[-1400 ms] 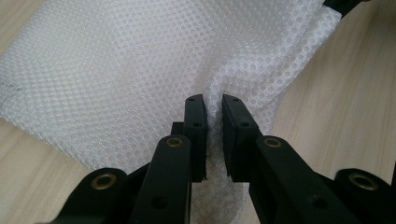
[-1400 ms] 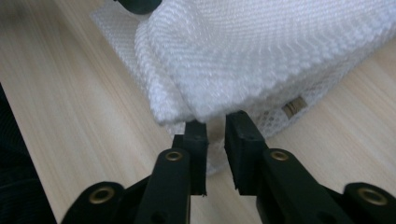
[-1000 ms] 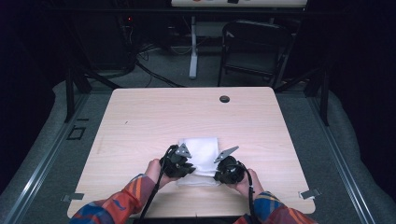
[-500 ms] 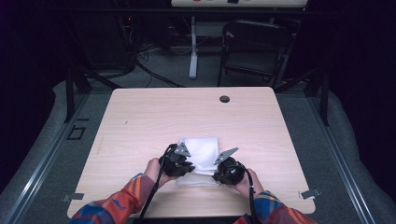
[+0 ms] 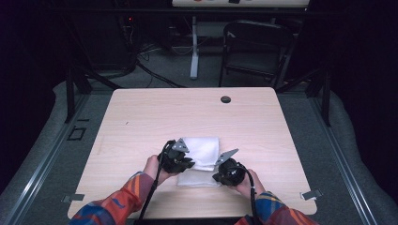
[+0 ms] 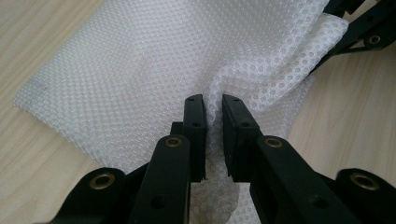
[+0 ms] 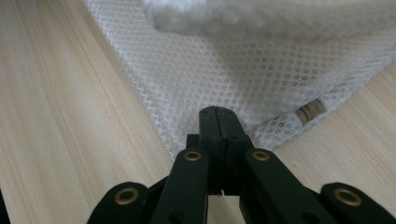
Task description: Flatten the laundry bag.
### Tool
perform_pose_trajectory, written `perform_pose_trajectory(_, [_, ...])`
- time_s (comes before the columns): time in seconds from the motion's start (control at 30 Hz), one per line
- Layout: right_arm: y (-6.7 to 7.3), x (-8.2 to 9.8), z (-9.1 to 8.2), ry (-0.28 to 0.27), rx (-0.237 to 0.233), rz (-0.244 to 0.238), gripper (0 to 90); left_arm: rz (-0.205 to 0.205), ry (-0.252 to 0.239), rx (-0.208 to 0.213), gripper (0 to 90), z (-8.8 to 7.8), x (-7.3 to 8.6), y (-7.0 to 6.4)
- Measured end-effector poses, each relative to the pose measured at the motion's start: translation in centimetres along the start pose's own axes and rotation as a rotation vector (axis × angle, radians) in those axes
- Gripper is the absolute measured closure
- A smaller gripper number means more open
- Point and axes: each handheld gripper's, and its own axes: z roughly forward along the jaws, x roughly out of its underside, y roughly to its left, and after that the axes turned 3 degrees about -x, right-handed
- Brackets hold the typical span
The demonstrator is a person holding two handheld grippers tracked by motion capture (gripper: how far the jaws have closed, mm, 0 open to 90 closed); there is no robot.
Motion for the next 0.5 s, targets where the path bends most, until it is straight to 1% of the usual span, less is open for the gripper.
perform_pose_trajectory(0.03, [-0.05, -0.02, -0.03, 0.005, -0.003, -0.004, 90.0, -0.004, -0.006, 0.000, 80.4, -0.01, -0.03, 0.08])
perform_pose_trajectory(0.07, [-0.01, 0.01, 0.02, -0.003, -0.002, 0.002, 90.0, -0.004, -0.005, 0.000, 80.3, -0.03, -0.07, 0.17])
perform_pose_trajectory(0.17, [-0.05, 0.03, 0.02, -0.005, -0.004, 0.005, 90.0, -0.010, -0.008, -0.006, 80.2, 0.09, -0.15, 0.44])
perform_pose_trajectory(0.2, [-0.09, 0.00, -0.02, 0.001, -0.004, 0.000, 90.0, -0.006, -0.001, -0.008, 80.2, 0.11, -0.19, 0.56])
perform_pose_trajectory(0.5, [-0.10, 0.01, -0.02, 0.001, -0.005, 0.001, 90.0, -0.005, -0.012, -0.018, 80.0, 0.29, -0.58, 0.84])
